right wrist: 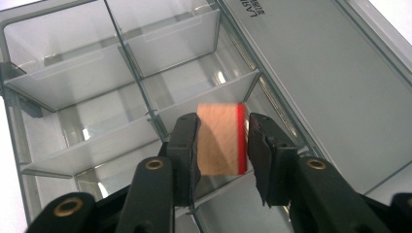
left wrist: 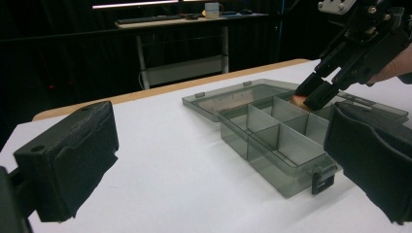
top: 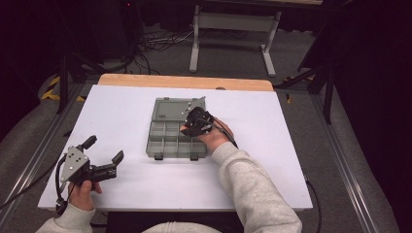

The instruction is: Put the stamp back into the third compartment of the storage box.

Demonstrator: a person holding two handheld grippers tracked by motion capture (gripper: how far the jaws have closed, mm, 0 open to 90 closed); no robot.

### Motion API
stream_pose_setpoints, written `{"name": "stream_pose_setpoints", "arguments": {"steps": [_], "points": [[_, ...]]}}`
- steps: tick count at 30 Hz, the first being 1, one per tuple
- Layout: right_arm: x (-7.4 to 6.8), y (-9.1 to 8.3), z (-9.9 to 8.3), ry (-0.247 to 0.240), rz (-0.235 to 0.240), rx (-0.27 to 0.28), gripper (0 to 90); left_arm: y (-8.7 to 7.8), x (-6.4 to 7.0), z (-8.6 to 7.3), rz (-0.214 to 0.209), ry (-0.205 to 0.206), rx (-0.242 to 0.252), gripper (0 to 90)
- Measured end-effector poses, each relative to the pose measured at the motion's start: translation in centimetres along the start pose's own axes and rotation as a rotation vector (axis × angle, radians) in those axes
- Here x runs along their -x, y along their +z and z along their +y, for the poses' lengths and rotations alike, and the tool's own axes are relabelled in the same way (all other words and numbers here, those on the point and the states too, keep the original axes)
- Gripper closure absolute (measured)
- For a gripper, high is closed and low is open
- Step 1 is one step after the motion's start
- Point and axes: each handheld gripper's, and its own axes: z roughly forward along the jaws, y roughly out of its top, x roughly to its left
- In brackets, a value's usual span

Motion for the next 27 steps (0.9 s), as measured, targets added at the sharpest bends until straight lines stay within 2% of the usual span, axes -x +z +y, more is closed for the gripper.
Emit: {"name": "stream_pose_setpoints", "arguments": {"steps": [15, 18, 22, 27], "points": [[-0.1, -0.6, 0.1, 0.006, -0.006, 0.032, 59.0, 0.0, 0.0, 0.0, -0.002, 0.005, 0.0, 0.1], [-0.3, -1.2, 0.3, -0.002, -0.017, 0.058, 54.5, 0.0, 0.0, 0.0, -0.002, 0.005, -0.001, 0.1], [-0.6, -1.9, 0.5, -0.003, -0.03, 0.091, 40.5, -0.1, 0.0, 0.0, -0.006, 0.005, -0.005, 0.1], [-1.1, -3.1, 0.7, 0.002, -0.044, 0.139, 27.6, -0.1, 0.0, 0.0, -0.002, 0.004, -0.002, 0.1]]}}
